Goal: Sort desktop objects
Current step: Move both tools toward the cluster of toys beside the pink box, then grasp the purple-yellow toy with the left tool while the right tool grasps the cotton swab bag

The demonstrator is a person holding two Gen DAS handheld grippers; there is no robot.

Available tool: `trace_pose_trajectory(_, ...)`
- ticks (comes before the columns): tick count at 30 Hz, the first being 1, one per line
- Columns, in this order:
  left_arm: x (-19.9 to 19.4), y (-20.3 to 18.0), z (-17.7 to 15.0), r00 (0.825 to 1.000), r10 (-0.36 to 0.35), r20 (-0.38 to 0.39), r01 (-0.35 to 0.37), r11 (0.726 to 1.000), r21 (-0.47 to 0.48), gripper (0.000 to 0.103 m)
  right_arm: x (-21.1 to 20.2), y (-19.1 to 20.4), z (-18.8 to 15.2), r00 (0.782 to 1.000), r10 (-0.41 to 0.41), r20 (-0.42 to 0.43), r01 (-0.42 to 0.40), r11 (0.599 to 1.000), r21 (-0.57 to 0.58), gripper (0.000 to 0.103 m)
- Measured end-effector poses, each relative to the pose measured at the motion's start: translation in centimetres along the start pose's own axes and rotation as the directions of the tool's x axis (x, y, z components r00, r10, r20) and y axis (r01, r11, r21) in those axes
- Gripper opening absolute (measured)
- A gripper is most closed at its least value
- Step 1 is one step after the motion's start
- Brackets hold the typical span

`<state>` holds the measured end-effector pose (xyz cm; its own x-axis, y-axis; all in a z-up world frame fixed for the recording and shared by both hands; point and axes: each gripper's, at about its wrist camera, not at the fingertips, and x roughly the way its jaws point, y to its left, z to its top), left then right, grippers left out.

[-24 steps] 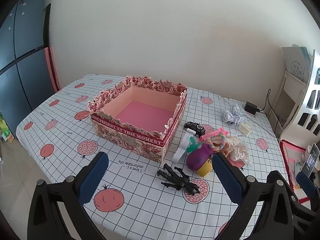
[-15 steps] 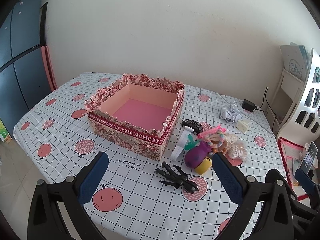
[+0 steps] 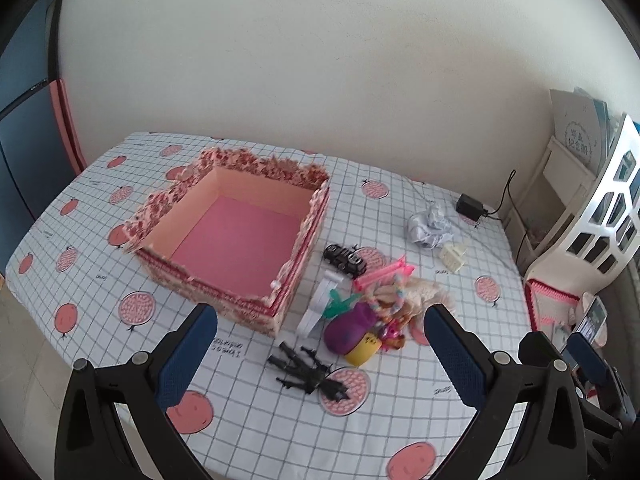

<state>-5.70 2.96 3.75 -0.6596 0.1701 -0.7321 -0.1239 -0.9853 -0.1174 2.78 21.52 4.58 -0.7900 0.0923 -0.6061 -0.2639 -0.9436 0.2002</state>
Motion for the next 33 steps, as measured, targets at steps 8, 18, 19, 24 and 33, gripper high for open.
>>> trace_pose_trajectory(8, 4.8, -1.9, 2.5, 0.995, -0.061, -0.081, 0.056, 0.996, -0.063, 0.103, 4.2, -3.1, 2.4, 0.997, 0.006, -0.072, -0.001, 0.998, 0.063, 0.103)
trace_pose_trajectory(18, 13.7, -2.7, 0.2, 0.965, -0.062, -0.255, 0.025, 0.989, -0.148, 0.102, 12.8, -6.7, 0.6, 0.965, -0.02, -0.262, 0.045, 0.995, 0.088, 0.103)
trace_pose_trajectory(19, 14.3, -2.6, 0.1, 0.96, -0.065, -0.272, 0.022, 0.987, -0.157, 0.102, 13.6, -7.0, 0.4, 0.961, -0.02, -0.277, 0.048, 0.994, 0.095, 0.103)
trace_pose_trajectory(24, 16.5, -2.6, -0.7, 0.947, -0.049, -0.317, -0.003, 0.987, -0.161, 0.102, 17.1, -8.6, -0.6, 0.936, -0.017, -0.353, 0.066, 0.989, 0.129, 0.098)
trace_pose_trajectory(33, 18.6, -2.6, -1.8, 0.924, -0.098, -0.369, 0.013, 0.974, -0.225, 0.102, 21.5, -9.3, -2.9, 0.897, -0.01, -0.443, 0.085, 0.985, 0.149, 0.093)
